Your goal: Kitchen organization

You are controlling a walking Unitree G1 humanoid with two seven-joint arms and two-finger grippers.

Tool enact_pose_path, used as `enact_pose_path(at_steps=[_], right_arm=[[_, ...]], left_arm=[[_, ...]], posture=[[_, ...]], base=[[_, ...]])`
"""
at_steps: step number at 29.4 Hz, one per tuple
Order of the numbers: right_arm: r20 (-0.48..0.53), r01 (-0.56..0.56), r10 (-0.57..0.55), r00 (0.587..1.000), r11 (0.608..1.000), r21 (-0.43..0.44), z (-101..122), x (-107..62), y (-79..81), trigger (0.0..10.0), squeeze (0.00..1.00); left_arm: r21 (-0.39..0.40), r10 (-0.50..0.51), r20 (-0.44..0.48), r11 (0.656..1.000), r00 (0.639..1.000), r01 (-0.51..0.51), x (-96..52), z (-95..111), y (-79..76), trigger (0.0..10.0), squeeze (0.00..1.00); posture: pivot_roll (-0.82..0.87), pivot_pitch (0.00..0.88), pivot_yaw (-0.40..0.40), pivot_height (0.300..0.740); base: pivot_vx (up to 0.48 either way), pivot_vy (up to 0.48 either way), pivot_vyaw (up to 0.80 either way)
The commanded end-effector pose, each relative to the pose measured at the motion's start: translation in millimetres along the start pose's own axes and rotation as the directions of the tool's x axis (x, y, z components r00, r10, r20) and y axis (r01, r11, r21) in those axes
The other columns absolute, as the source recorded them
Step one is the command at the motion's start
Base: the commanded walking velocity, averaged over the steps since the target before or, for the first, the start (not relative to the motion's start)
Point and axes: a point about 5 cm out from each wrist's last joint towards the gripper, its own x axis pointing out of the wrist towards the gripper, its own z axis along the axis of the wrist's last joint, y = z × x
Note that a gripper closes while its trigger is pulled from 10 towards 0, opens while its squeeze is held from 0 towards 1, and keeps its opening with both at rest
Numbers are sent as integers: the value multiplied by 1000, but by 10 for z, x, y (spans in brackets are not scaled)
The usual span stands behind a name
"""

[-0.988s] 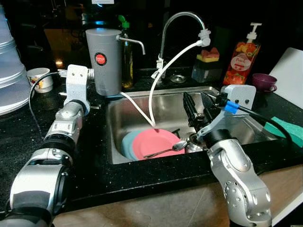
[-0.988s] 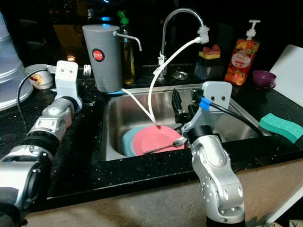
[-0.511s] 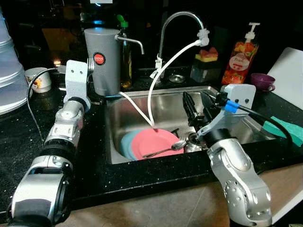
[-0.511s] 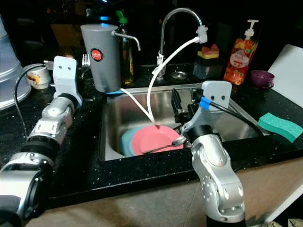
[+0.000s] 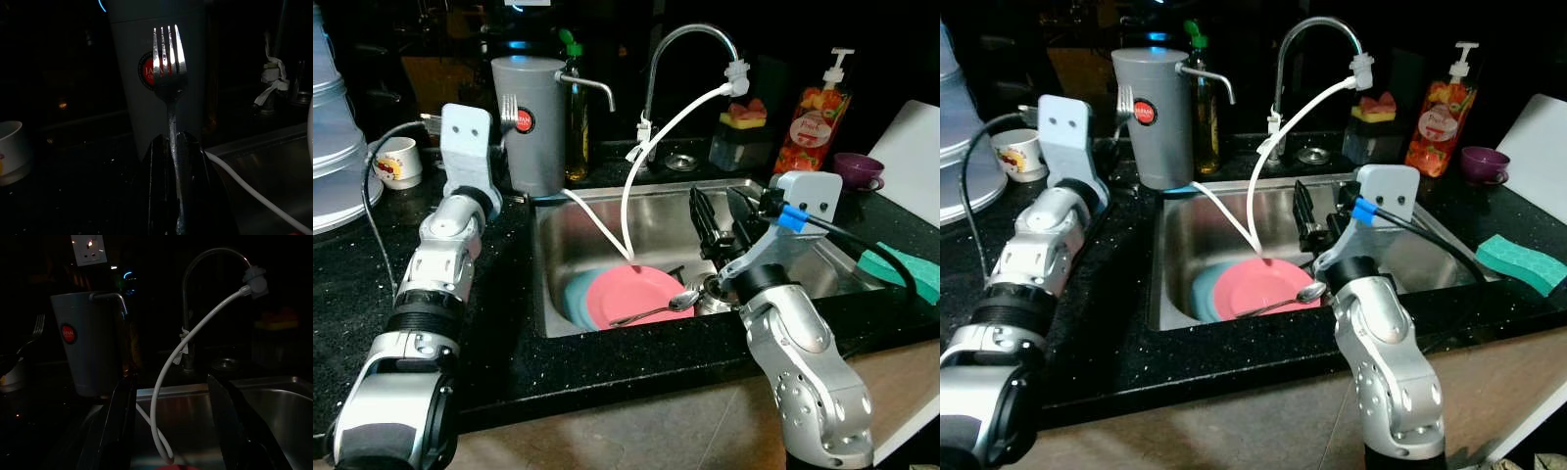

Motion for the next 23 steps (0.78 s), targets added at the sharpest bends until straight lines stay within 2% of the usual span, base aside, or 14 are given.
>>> enact_pose_path(at_steps=[1,5,7,8,9,10,12,13,16,17,19,21,22,23], right_arm=[[-2,16,-16,1000,1000,5,-7,-16,-28,10000,0],[0,22,-22,1000,1000,7,-3,-12,-38,10000,0],[2,26,-26,1000,999,37,8,-11,-43,10000,0],[2,26,-26,1000,999,37,8,-11,-43,10000,0],[0,17,-17,1000,996,84,17,-16,-35,10000,0],[0,17,-17,1000,996,84,17,-16,-35,10000,0],[0,-36,37,999,981,191,37,-27,7,10000,0],[0,-36,37,999,981,191,37,-27,7,10000,0],[21,-179,181,983,940,290,82,-63,161,10000,0],[21,-179,181,983,940,290,82,-63,161,10000,0],[34,-245,248,968,913,325,94,-92,258,10000,0],[34,-245,248,968,913,325,94,-92,258,10000,0],[46,-275,277,960,892,358,102,-105,313,10000,0],[46,-275,277,960,892,358,102,-105,313,10000,0]], left_arm=[[11,-4,-15,1000,1000,4,-23,-60,-16,10000,0],[-23,-63,43,998,997,64,-46,26,-111,10000,0],[-106,-140,103,983,985,151,-87,109,-189,10000,0],[-106,-140,103,983,985,151,-87,109,-189,10000,0],[-158,-195,146,963,970,217,-122,173,-231,10000,0],[-158,-195,146,963,970,217,-122,173,-231,10000,0],[-226,-299,216,911,930,345,-198,279,-310,10000,0],[-226,-299,216,911,930,345,-198,279,-310,10000,0],[-259,-441,284,820,851,511,-328,361,-460,10000,0],[-259,-441,284,820,851,511,-328,361,-460,10000,0],[-257,-509,309,769,803,586,-419,382,-558,10000,0],[-257,-509,309,769,803,586,-419,382,-558,10000,0],[-256,-540,316,743,780,618,-466,376,-606,10000,0],[-256,-540,316,743,780,618,-466,376,-606,10000,0]], posture=[[-76,87,-43,740],[-80,82,-40,740],[-85,77,-37,740],[-85,77,-37,740],[-85,77,-37,740],[-85,77,-37,740],[-87,67,-37,740],[-87,67,-37,740],[-88,61,-38,740],[-88,61,-38,740],[-85,60,-41,740],[-85,60,-41,740],[-85,60,-41,740],[-85,60,-41,740]], base=[[0,0,0],[0,0,0],[0,0,0],[0,0,0],[0,0,0],[0,0,0],[0,0,0],[0,0,0],[0,0,0],[0,0,0],[0,0,0],[0,0,0],[0,0,0],[0,0,0]])
